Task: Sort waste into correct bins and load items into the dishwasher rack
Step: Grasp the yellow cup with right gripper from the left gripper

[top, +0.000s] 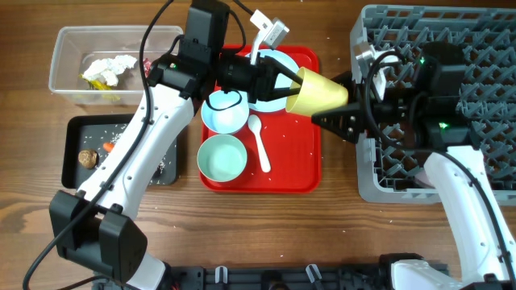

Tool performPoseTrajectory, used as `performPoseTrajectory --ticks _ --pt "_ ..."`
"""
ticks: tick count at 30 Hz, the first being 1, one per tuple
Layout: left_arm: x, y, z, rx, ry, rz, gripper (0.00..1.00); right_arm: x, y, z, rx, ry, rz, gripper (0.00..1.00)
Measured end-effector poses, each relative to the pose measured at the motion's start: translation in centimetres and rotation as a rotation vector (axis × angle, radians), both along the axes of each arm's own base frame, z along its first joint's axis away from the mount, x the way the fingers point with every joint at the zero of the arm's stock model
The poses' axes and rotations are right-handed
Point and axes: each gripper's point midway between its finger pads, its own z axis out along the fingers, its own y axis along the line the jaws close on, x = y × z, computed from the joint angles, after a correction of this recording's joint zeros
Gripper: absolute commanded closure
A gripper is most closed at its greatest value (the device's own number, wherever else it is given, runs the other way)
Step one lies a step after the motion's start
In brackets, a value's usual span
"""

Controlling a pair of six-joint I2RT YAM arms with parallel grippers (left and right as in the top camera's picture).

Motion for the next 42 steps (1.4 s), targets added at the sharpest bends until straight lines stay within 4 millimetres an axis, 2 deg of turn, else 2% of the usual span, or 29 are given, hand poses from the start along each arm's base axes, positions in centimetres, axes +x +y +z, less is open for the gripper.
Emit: performPoseTrajectory --ticks 4,5,7,8,10,12,23,32,38,42 --pt "0.0 0.0 0.1 -0.003 -0.005 -0.002 0.96 0.5 0.0 0.2 0.000 0.012 -0.014 0.41" --pt "0.0 0.0 0.1 -0.005 -0.006 -0.003 0.96 0.5 0.0 0.3 0.000 0.013 -0.014 0.48" --pt "0.0 0.0 0.1 -0.005 -0.006 -0.003 0.96 0.5 0.0 0.3 0.000 0.013 -0.014 0.50" --pt "0.0 0.0 0.1 -0.005 -0.006 -0.003 0.96 0.5 0.0 0.3 0.000 0.013 -0.014 0.48" --pt "0.0 0.0 0.1 -0.005 -0.007 -0.003 0.96 0.6 0.0 0.3 0.001 0.011 -0.014 0.37" --pt "0.0 0.0 0.1 -0.006 -0.007 -0.004 0.96 0.6 0.0 0.4 0.001 0.003 -0.015 0.33" --pt "-0.1 0.0 0.4 -0.015 -0.009 -0.011 0.96 1.0 0.0 1.3 0.015 -0.022 -0.010 0.28" --pt "0.0 0.0 0.2 -0.006 -0.003 -0.003 0.96 1.5 -2.2 1.8 0.028 -0.059 -0.036 0.27" --pt "0.0 0.0 0.2 -0.005 -0.003 -0.001 0.96 1.3 -2.3 1.9 0.032 -0.064 -0.022 0.28" --pt "-0.1 -0.1 0.4 -0.016 -0.011 -0.012 0.96 0.9 -1.5 1.9 0.033 -0.063 0.003 0.27"
